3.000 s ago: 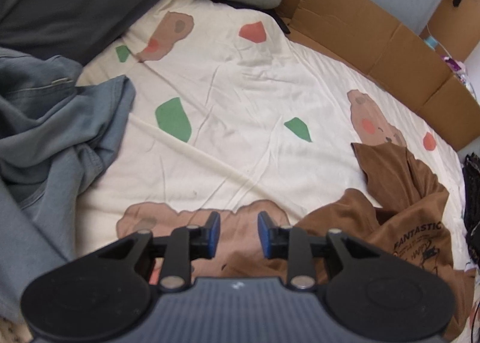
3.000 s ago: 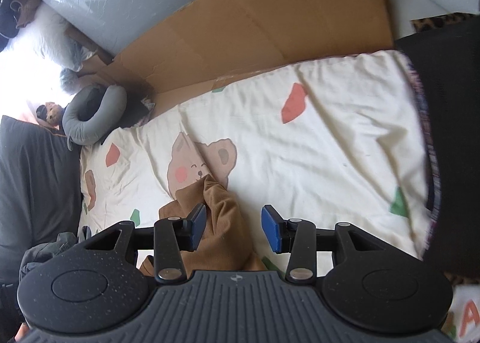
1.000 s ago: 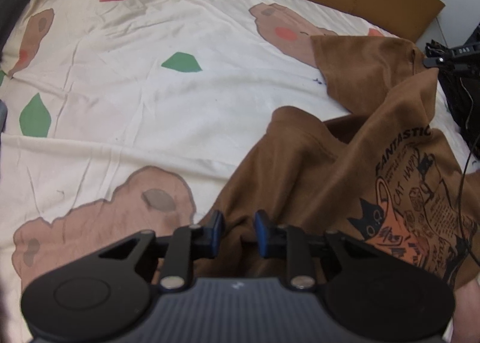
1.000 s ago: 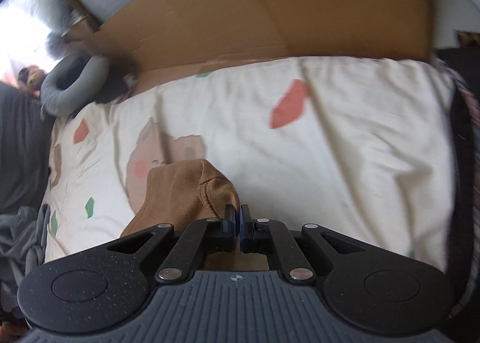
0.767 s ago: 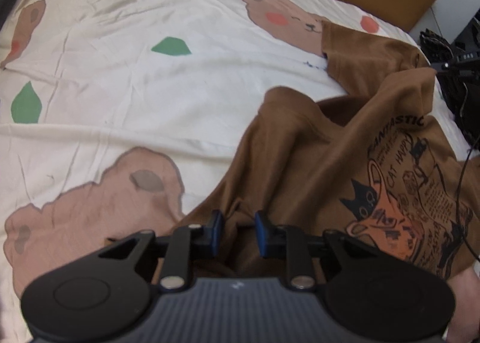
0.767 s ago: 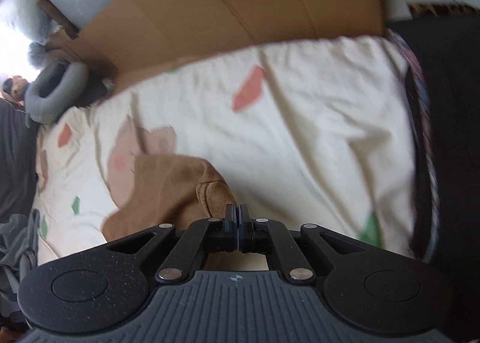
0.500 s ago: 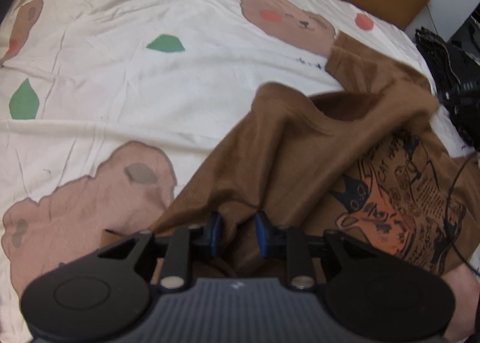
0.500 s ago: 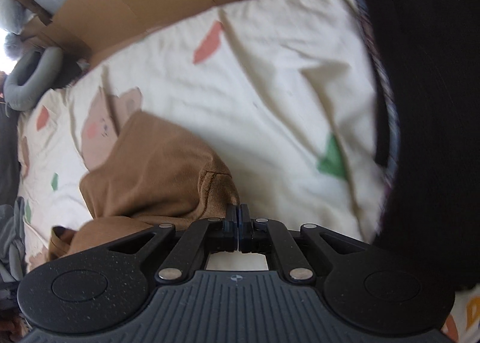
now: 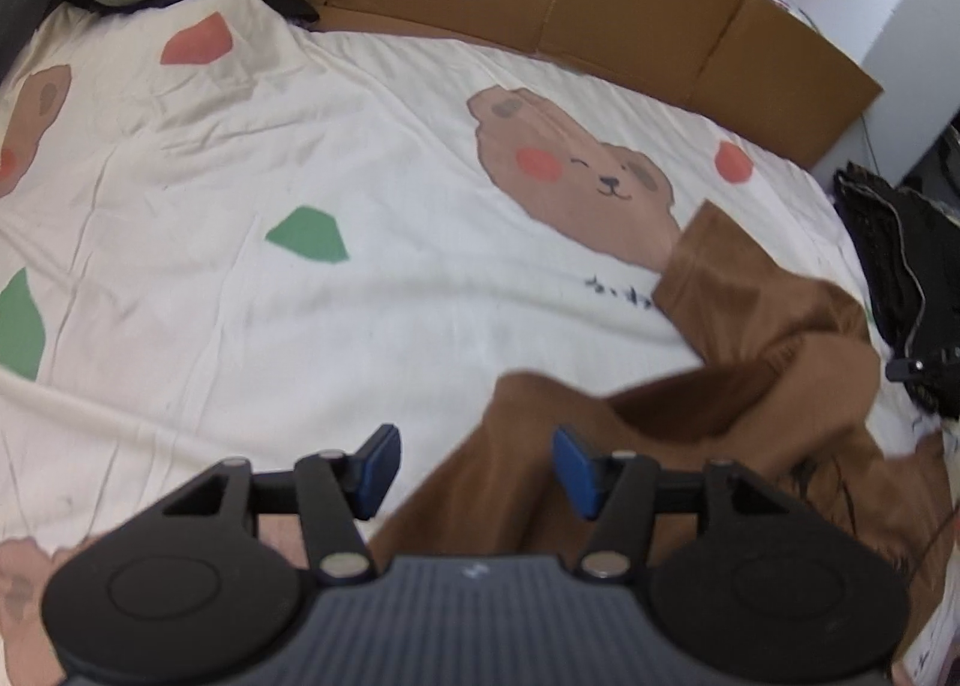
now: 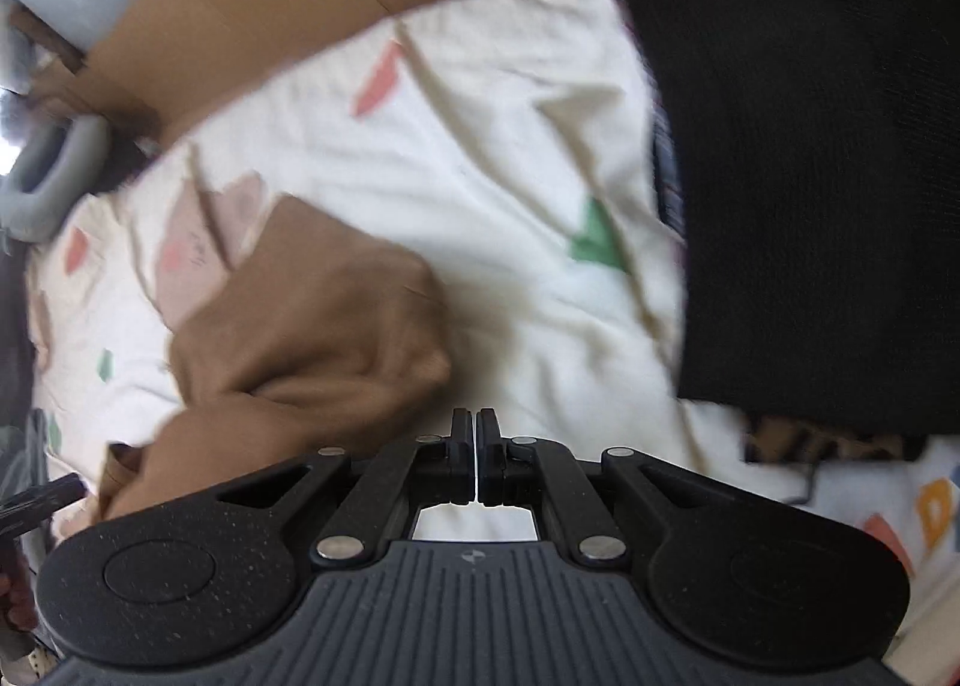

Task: Fold clothes

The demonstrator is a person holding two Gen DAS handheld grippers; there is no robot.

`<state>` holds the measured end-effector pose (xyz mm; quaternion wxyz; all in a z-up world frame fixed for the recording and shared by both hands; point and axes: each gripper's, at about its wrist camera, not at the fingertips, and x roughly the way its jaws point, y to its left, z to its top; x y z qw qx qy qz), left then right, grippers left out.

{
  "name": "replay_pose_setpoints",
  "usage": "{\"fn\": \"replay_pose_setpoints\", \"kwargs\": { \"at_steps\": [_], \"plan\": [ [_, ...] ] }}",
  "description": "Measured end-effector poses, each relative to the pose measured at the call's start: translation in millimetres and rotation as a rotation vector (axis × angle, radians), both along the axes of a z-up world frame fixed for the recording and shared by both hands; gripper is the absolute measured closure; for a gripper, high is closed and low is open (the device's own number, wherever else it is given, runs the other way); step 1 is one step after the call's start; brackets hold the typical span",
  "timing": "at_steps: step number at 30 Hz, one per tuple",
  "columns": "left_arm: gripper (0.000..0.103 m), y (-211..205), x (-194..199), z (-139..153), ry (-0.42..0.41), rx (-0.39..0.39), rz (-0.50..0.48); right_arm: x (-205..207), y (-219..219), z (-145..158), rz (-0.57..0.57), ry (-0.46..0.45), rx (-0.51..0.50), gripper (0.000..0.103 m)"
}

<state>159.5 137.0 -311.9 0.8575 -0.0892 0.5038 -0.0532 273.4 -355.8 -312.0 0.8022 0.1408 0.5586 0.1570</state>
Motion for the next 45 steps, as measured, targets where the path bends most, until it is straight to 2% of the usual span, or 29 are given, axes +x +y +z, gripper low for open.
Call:
{"fn": "replay_pose_setpoints", "kwargs": {
  "at_steps": [3,6,9,10,11,15,23,27,33,36,38,41,42,45],
  "plan": [
    [0.043,-5,15,-1,0.0,0.007,0.001,3,10,7,-0.005,-0.035,0.044,0.1],
    [0.04,-9,27,-3,0.001,0.005,0.013,8,25,15,0.028,-0.079,0.056,0.09],
    [0.038,-13,39,-6,0.007,0.001,0.027,15,42,24,0.075,-0.116,0.061,0.063],
    [0.038,-14,42,-8,0.014,-0.003,0.032,18,47,26,0.091,-0.129,0.063,0.057],
    [0.038,-16,45,-10,0.021,-0.006,0.033,20,53,29,0.107,-0.141,0.065,0.056],
    [0.038,-23,53,-21,0.058,-0.002,0.02,27,83,34,0.188,-0.165,0.077,0.055],
    [0.04,-31,47,-38,0.123,-0.005,-0.009,25,147,7,0.368,-0.096,0.04,0.055],
    [0.043,-32,42,-41,0.135,-0.016,-0.023,20,155,-6,0.398,-0.058,0.005,0.055],
    [0.048,-29,37,-42,0.14,-0.03,-0.021,13,152,-9,0.438,-0.044,-0.004,0.055],
    [0.056,-27,35,-41,0.143,-0.03,-0.018,10,151,-9,0.46,-0.034,-0.003,0.053],
    [0.071,-25,34,-41,0.147,-0.026,-0.005,9,150,-10,0.472,-0.023,0.009,0.051],
    [0.088,-19,32,-39,0.153,-0.038,0.022,5,150,-14,0.508,-0.025,-0.004,0.051],
    [0.09,-18,32,-38,0.153,-0.041,0.03,3,152,-15,0.527,-0.037,-0.013,0.051],
    [0.094,-16,28,-31,0.13,-0.041,0.037,-2,155,-15,0.582,-0.069,-0.044,0.072]
  ]
}}
